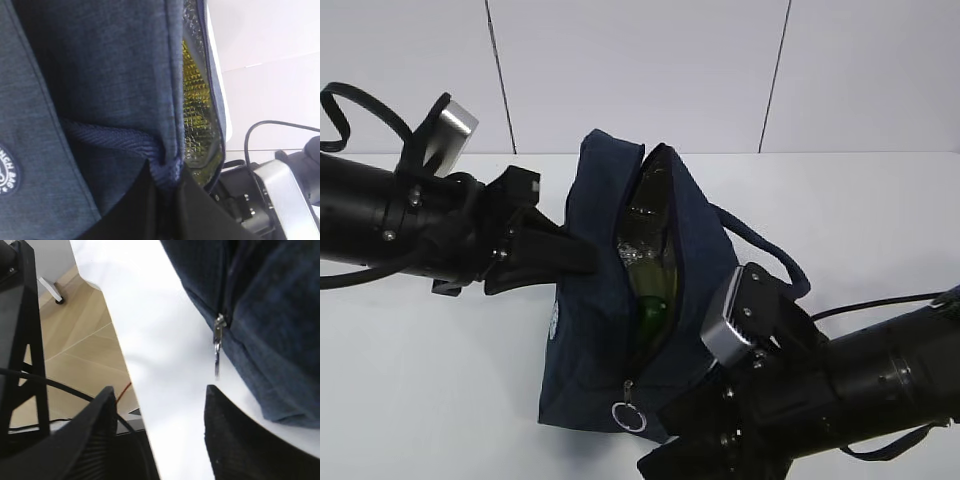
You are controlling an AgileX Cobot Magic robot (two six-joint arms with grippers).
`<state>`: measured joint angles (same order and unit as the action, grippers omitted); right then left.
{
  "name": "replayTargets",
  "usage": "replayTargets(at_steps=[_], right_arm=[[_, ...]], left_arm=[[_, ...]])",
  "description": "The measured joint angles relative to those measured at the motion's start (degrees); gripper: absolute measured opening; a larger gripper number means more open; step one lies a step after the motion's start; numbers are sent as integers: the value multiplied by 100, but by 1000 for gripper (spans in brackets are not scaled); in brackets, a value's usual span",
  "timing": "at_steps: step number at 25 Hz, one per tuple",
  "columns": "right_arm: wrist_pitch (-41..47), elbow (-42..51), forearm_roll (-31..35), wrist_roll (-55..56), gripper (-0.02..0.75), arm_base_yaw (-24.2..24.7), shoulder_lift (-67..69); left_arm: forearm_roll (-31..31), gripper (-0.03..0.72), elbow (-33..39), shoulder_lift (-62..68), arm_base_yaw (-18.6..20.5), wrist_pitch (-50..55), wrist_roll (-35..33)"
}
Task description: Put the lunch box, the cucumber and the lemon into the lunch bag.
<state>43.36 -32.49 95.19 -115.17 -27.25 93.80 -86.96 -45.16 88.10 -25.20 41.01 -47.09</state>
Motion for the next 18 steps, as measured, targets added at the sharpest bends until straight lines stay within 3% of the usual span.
replayTargets(at_steps=[7, 18], right_arm=[[-38, 0, 525, -1386, 429, 0, 44], [-186, 0, 644, -1567, 428, 0, 226]], left_arm=[[-9, 13, 0, 0, 0, 114, 0], [-246, 13, 0, 24, 0, 151, 0]])
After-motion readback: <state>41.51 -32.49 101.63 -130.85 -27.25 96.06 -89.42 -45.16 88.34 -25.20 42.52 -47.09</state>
